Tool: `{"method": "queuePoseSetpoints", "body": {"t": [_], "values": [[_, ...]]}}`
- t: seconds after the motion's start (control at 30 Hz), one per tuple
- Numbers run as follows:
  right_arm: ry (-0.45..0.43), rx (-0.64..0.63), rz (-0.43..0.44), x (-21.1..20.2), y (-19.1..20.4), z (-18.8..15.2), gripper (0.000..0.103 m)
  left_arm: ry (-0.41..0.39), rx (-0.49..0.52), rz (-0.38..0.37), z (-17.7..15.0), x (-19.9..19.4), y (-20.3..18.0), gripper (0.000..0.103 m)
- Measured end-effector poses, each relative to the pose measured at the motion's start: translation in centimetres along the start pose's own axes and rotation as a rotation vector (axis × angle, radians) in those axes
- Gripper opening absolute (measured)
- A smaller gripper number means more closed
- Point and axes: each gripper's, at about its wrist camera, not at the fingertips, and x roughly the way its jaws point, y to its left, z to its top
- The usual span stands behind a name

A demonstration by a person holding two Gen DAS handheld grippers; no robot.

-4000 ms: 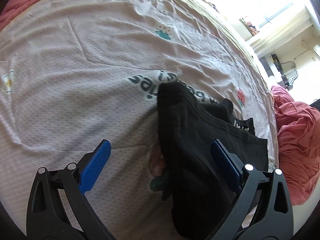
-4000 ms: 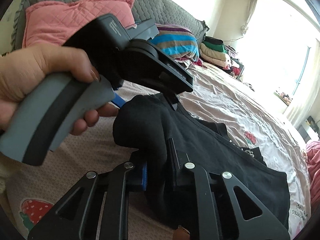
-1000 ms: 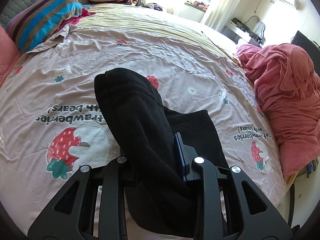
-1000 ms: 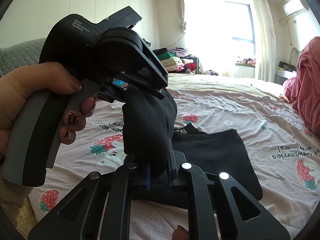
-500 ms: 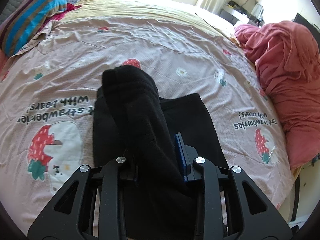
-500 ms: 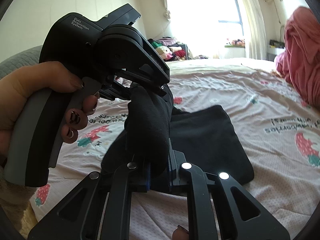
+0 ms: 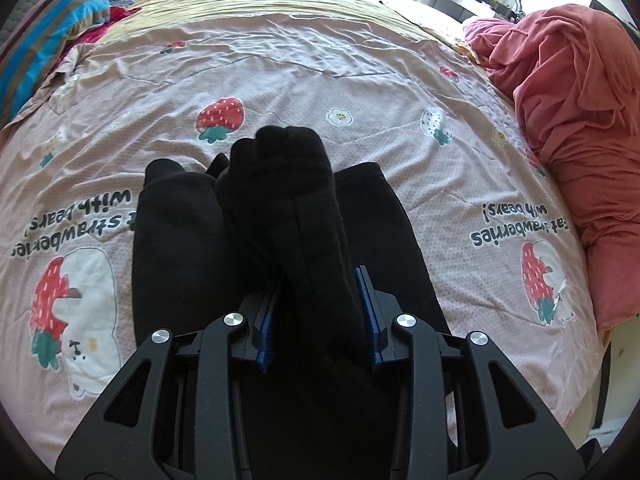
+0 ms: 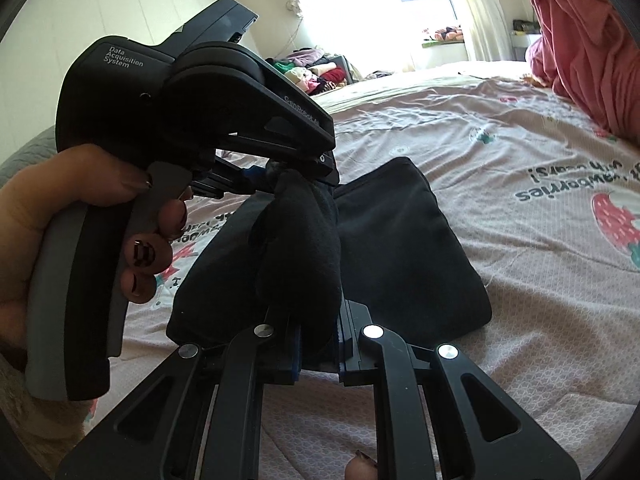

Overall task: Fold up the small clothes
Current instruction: 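Lower the folded edge onto the sweatshirt and open the right gripper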

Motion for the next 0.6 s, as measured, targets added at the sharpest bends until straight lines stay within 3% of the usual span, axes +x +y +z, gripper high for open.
{"method": "queuePoseSetpoints", "body": {"t": [0.23,0.3,0.4,0.47,0.6], "values": [[0.048,0.067,0.009,0.7,-1.3,0.1,0.014,0.010,-0.005,-0.042,0.5,0.7,-0.8,0.040],[0.075,0.107,0.018,1.2,-2.0,0.1,0.017,0.008,-0.031,-0.082,0.6,0.8,-0.8,0.052],[0.111,0.197,0.051,1.7,-3.7,0.0,0.020,-0.021,-0.063,-0.167,0.5,0.1,-0.6,0.055],[0.130,0.238,0.073,1.9,-4.5,-0.1,0.029,-0.043,-0.081,-0.190,0.5,-0.6,-0.2,0.055],[0.186,0.277,0.156,1.9,-5.4,0.5,0.041,-0.099,-0.090,-0.163,0.0,-2.7,1.7,0.057]]}}
